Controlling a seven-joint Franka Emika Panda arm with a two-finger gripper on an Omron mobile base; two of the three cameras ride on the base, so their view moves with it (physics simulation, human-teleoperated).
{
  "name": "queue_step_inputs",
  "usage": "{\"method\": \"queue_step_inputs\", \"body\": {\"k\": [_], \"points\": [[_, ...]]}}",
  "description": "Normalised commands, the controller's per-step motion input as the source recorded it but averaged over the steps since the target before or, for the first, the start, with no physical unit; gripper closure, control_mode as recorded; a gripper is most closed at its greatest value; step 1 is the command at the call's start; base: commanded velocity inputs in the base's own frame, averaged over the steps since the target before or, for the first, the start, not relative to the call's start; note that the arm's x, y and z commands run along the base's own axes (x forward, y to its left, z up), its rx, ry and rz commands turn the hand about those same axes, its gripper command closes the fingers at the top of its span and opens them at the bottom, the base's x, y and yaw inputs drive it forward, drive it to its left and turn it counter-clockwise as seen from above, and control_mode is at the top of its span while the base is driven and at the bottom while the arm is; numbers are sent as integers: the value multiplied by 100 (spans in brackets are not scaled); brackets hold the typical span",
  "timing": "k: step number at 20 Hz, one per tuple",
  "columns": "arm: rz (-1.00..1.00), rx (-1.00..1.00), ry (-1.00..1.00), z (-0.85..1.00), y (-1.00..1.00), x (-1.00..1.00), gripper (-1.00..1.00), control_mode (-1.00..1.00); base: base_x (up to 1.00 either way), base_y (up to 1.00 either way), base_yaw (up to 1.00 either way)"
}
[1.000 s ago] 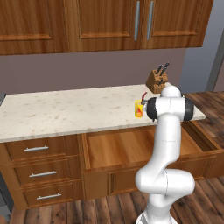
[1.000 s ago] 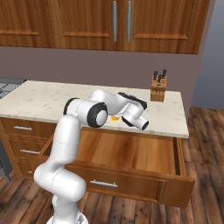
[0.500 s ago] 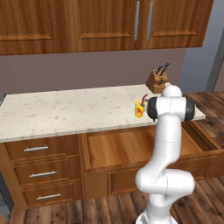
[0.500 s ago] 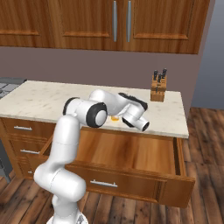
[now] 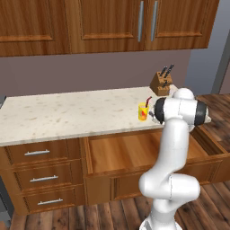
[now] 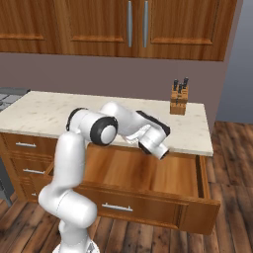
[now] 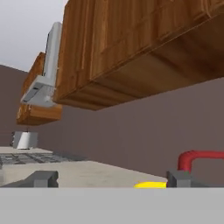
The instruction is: Pick up the straw from the left drawer and put it inside the smoothie cup.
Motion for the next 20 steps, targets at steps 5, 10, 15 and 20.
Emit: {"method": "queue_step_inputs", "body": {"k": [5,10,15,20], "points": [[-1,-1,-16,44,1,-98,-100,-100,0,0,0],[-3,-8,-10,99,18,-89,-100,-100,0,0,0],[-1,-16,-11,100,21,-100,-100,-100,0,0,0],[0,-20,-13,78,36,-100,-100,-100,0,0,0]]}}
